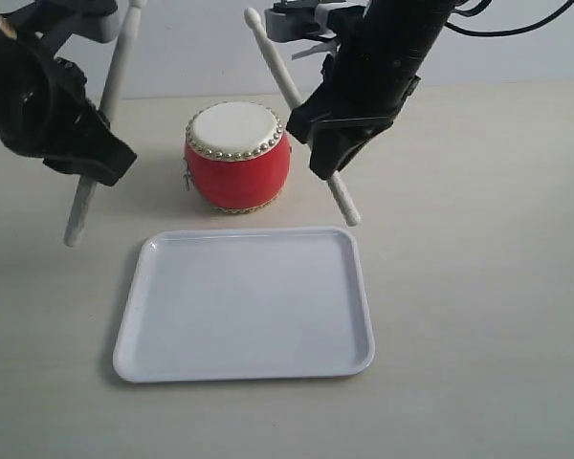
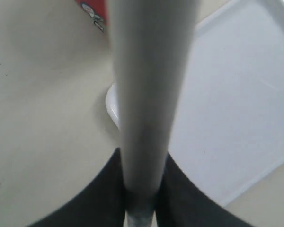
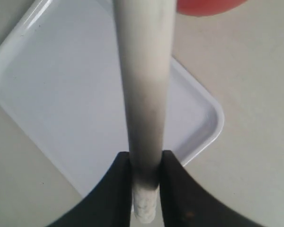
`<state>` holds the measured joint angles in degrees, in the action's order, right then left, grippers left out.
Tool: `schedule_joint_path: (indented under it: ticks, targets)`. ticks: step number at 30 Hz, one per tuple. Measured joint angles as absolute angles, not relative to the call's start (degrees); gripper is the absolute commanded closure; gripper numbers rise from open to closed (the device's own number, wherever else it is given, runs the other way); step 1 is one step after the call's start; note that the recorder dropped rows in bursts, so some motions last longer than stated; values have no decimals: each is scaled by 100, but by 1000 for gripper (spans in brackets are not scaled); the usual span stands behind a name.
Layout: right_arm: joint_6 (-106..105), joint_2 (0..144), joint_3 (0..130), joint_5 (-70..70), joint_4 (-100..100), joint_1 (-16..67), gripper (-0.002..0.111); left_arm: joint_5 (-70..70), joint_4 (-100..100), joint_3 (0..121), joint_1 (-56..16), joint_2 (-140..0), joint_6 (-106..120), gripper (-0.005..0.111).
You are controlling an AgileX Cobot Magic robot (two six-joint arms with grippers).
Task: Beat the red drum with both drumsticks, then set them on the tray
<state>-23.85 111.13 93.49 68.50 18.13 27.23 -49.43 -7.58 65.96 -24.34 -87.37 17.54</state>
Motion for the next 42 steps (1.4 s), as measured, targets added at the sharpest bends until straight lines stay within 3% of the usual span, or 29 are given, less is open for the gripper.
schedule_joint_path:
  ticks: [8,16,21,42]
  targets:
    - [-2414,11113,9349,6955,1036,2972,108,-4011,-758,5898,-2359,-8023,2057,107]
    - [-2363,11154,9345,6998,-781,3954,108,-4019,-758,5885,-1624,-7979,2168,107]
    - [-2431,11378,9345,7019,-1708,4129,108,-4043,-878,5885,-1196,-7979,2192,107]
    - [-2865,11890,9345,7019,-1536,4221,108,-4046,-1352,5824,-1159,-7979,2635,107]
